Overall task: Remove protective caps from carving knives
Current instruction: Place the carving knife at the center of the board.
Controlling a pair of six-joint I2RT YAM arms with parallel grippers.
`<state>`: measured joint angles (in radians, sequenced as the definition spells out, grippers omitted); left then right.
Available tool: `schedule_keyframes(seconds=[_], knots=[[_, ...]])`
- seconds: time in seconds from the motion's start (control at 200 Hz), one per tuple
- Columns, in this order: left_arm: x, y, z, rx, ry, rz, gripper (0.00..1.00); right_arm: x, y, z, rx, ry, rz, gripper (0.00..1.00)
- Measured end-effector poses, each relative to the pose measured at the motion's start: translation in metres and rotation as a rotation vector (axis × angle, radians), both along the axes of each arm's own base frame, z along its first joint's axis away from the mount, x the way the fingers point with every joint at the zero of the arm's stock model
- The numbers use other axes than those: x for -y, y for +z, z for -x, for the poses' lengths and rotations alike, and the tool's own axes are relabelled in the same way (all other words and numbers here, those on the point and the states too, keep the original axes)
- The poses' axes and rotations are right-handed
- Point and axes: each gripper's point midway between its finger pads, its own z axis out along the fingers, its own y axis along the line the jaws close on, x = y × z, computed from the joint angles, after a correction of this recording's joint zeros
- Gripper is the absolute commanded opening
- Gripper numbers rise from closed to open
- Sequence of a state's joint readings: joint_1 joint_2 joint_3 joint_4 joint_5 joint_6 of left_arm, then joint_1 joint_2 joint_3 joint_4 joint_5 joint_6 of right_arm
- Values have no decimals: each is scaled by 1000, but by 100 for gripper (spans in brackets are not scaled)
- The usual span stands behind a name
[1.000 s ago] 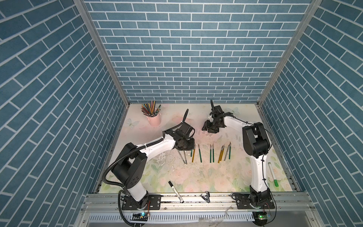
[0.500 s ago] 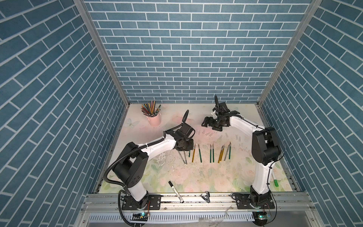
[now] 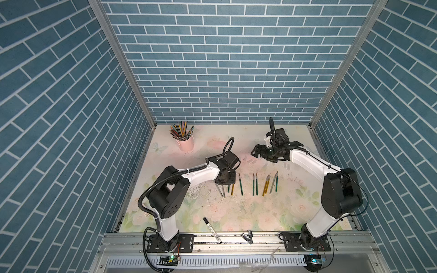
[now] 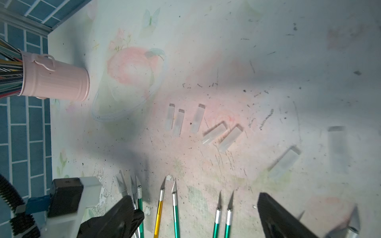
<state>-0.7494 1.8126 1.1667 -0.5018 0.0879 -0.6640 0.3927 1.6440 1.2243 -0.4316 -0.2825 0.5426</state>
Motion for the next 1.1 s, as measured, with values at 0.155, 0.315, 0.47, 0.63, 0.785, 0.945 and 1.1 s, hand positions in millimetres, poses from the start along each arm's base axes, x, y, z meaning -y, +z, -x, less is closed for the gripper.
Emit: schedule_keyframes(seconds=[0.155, 0.315, 0.47, 0.63, 0.785, 0.945, 1.1], knots=[[0, -3, -1, -4, 23, -15, 3, 16, 8, 8, 30, -34, 14, 94], [-1, -3, -1, -6, 43, -13, 8, 25, 7, 13, 36, -52, 26, 93], [0, -3, -1, -9, 51, -11, 11, 31, -1, 17, 17, -62, 39, 93], [0, -3, 0, -14, 54, -13, 12, 35, 0, 16, 19, -73, 42, 93], [0, -3, 0, -13, 57, -14, 16, 37, 1, 15, 25, -80, 44, 93], [2, 0, -2, -6, 57, -9, 20, 38, 5, 15, 33, -82, 41, 93], [1, 0, -2, -7, 57, -10, 23, 39, 7, 15, 37, -84, 39, 93]])
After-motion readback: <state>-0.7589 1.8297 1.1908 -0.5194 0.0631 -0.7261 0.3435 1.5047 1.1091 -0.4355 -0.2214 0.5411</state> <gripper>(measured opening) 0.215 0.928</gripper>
